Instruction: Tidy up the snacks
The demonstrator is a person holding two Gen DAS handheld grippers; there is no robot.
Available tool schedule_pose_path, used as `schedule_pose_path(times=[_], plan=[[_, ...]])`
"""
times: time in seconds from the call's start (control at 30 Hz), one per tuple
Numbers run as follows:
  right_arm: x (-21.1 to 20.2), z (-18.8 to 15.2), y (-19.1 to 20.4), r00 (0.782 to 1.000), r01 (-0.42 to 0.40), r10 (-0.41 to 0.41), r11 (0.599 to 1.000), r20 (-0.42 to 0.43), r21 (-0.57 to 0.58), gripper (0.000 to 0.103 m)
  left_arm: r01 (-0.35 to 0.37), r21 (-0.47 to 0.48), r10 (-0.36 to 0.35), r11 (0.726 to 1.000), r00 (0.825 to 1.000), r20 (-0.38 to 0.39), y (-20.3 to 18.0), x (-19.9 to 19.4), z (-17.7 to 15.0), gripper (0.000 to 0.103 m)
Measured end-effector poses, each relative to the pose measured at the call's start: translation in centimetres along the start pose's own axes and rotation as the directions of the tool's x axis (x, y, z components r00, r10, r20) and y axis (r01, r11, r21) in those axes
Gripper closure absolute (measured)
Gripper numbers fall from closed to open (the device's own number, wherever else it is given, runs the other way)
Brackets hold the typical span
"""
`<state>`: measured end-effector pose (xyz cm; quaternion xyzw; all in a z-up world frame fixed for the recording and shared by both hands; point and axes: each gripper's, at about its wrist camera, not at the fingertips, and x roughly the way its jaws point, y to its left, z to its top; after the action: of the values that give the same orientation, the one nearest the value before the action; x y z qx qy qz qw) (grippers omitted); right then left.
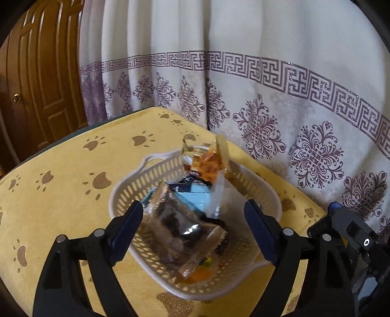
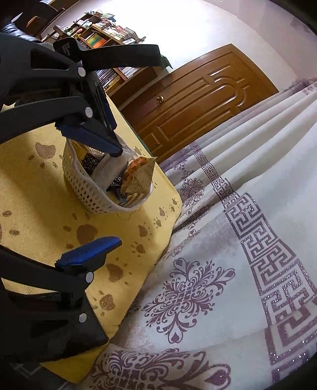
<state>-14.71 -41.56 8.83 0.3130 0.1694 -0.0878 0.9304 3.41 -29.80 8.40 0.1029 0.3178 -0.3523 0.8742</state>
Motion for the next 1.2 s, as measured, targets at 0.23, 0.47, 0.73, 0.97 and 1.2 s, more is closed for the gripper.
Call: schedule_pose_path(times=[0.23, 0.47, 0.73, 0.97, 1.2], plan=[[-0.3, -0.5, 1.0, 1.0, -0.008, 0.007, 1.0, -0.016, -0.025, 0.03, -0.059, 0.001, 0.058, 0.998, 0.998, 0.015, 0.4, -0.1, -0.2, 0.013], [-0.6, -1.1, 2.4, 1.0, -0.001, -0.001, 0.998, -0.028, -0.07, 0.03, -0.088, -0.001, 0.088, 0.996, 0.996, 0.012, 0.4, -0.1, -0.6, 0.01], [-0.2, -2.2, 4.0, 0.993, 0.082, -0.096, 0.982, -0.071, -0.171, 0.016, -0.085, -0.084, 0.087, 0.993, 0.996, 0.018, 2.3, -2.8, -0.2, 0.01], [0.6, -2.9, 4.9, 0.985, 0.113, -0.137, 0.97, -0.102, -0.215, 0.008, -0.205, -0.03, 0.207, 0.978, 0.975, 0.079, 2.0, -5.6, -0.3, 0.007], [0.3, -3.0, 6.4, 0.984, 0.13, -0.157, 0.958, -0.089, -0.256, 0.006, -0.32, 0.017, 0.315, 0.947, 0.938, 0.145, 1.1, -8.1, -1.3, 0.005]])
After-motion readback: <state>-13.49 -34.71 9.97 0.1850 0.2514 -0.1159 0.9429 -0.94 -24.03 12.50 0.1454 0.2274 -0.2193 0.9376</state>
